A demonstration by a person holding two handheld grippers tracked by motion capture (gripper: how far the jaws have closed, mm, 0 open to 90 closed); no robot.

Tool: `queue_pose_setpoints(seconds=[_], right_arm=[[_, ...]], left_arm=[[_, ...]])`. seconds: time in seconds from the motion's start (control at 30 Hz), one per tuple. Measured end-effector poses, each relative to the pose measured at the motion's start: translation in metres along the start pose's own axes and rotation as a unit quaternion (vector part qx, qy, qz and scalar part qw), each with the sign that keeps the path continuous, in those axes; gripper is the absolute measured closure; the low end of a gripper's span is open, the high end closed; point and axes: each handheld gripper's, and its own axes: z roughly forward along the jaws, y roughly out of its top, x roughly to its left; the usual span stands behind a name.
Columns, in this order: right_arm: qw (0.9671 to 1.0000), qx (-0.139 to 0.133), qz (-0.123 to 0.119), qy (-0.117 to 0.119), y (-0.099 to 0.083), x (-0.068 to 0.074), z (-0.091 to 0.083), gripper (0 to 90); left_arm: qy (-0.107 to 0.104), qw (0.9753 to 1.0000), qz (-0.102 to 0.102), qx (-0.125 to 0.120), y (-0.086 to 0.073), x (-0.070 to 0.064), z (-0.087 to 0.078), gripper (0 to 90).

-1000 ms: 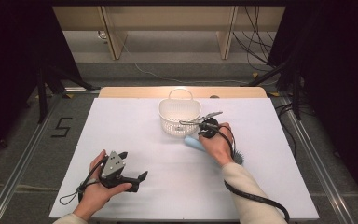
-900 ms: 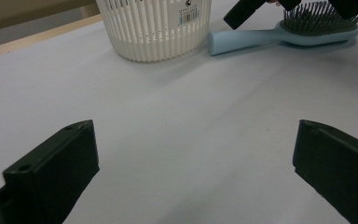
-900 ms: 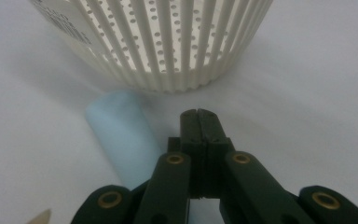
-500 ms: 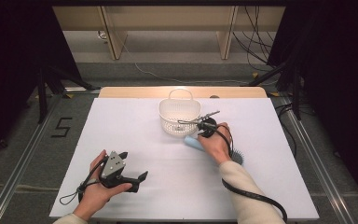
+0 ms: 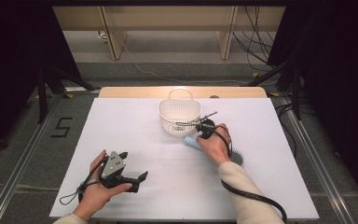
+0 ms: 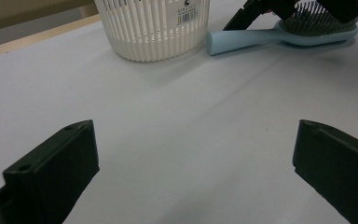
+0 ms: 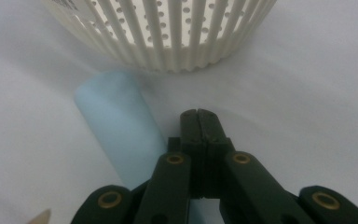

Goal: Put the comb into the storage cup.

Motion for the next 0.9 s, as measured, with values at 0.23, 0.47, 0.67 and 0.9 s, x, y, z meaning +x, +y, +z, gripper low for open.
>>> queue_pose_setpoints(seconds=[0.23, 0.47, 0.67, 0.9], right_arm=[[1.0000, 0.008, -0.003, -0.002, 0.0007, 0.0007, -0.0005, 90.0], [0.9998, 0.018, -0.005, -0.001, 0.0028, 0.0010, -0.0005, 90.0], [0.9997, 0.023, -0.004, -0.002, 0.0042, 0.0012, -0.0001, 90.0], [0.9996, 0.027, -0.004, -0.004, 0.0049, 0.0021, -0.0004, 90.0]], left_arm=[[0.000, 1.0000, 0.000, 0.000, 0.0000, -0.0002, 0.0001, 0.0], [0.000, 1.0000, 0.000, 0.000, 0.0001, -0.0004, 0.0000, 0.0], [-0.001, 1.0000, 0.001, 0.000, 0.0000, -0.0004, 0.0002, 0.0], [-0.001, 1.0000, 0.000, 0.000, 0.0000, -0.0004, 0.0001, 0.0]])
